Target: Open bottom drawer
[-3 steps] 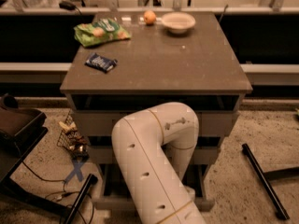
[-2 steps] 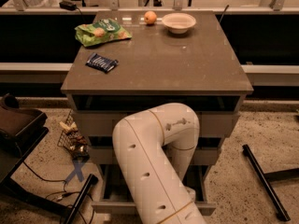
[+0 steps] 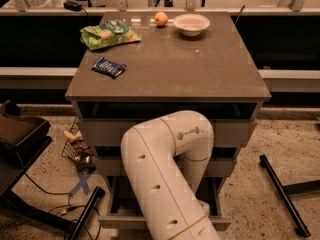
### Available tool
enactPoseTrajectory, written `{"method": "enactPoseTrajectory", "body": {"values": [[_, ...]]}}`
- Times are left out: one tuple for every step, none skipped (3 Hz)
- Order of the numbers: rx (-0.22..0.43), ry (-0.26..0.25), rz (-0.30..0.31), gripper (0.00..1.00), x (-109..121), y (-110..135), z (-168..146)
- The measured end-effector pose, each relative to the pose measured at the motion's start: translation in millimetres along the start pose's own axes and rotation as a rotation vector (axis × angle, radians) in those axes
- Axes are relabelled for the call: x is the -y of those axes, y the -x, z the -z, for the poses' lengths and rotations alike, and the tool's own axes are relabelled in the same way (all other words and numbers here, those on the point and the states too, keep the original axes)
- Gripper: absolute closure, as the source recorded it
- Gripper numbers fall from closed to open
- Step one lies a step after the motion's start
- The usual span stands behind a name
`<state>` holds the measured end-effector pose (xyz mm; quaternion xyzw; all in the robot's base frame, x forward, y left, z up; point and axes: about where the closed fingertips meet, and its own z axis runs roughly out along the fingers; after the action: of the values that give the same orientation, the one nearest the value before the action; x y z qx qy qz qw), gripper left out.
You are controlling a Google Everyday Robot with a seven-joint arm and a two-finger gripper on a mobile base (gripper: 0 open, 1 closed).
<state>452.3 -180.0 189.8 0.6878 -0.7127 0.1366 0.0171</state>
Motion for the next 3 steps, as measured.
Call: {"method": "enactPoseTrajectory", "body": {"values": [[0.0, 0.001, 0.0, 0.28, -0.8, -0.2, -0.6], [0.0, 0.002, 0.0, 0.05, -1.3, -0.3, -1.0], [-0.001, 0.003, 0.0, 0.0, -1.8, -0.4, -1.3]]}}
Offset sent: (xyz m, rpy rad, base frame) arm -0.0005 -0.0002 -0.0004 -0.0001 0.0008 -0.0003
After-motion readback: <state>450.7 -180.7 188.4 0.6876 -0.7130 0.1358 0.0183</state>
